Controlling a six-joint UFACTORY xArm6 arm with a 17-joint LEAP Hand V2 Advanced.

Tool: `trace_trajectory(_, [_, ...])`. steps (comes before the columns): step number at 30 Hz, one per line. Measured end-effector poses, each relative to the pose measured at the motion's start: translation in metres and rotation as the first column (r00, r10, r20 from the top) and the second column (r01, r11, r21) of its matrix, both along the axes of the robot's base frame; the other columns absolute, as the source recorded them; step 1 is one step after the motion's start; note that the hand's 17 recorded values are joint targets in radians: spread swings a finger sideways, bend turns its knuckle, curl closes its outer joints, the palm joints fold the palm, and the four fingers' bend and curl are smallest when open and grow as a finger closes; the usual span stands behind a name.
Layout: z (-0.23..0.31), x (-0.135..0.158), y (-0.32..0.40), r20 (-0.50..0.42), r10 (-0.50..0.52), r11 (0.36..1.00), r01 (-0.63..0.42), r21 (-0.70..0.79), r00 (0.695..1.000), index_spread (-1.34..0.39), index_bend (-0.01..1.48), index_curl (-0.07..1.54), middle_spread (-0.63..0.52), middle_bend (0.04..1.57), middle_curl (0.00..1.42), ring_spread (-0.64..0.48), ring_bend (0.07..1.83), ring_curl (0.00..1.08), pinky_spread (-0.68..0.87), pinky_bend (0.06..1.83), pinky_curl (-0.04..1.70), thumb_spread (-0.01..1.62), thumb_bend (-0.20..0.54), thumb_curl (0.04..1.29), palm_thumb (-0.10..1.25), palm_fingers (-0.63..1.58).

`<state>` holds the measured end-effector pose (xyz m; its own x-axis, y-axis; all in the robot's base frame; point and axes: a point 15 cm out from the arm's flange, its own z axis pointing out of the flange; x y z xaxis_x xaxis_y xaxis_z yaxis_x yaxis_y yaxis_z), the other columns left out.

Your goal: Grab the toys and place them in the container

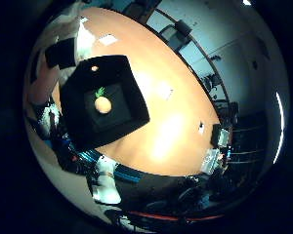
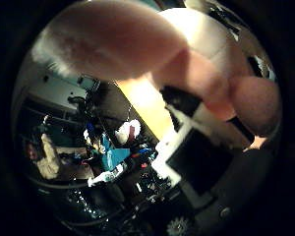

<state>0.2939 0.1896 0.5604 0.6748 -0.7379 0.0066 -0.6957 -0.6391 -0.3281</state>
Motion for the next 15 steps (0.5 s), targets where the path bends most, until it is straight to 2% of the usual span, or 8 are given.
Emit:
trace_trajectory(3, [-0.004,-0.003,-0.001,-0.005,0.001,1.0,-0.001,-0.003,1.0,-0.49,0.35,0.68,-0.24,0.75,0.69,-0.23,0.9,0.55,-0.07,0.66,0.83,1.08,-0.031,0.38,0.61,0.23])
trace_trajectory(7, [-0.007,-0.005,-0.003,-0.008,0.003,1.0,-0.003,-0.006,1.0,-0.47,0.3,0.57,-0.19,0.59,0.59,-0.16,0.75,0.47,0.19,0.58,0.75,1.06,-0.03,0.33,0.57,0.17])
trace_trajectory(11, [-0.003,-0.008,-0.005,0.002,0.003,1.0,-0.003,-0.002,1.0,-0.46,0.26,0.5,-0.15,0.49,0.51,-0.1,0.63,0.4,0.34,0.52,0.66,1.05,-0.025,0.31,0.56,0.18])
trace_trajectory(15, [-0.001,-0.011,-0.009,0.004,0.007,1.0,-0.007,-0.004,1.0,-0.45,0.22,0.45,-0.14,0.43,0.46,-0.06,0.56,0.35,0.4,0.45,0.59,1.04,-0.027,0.3,0.55,0.23])
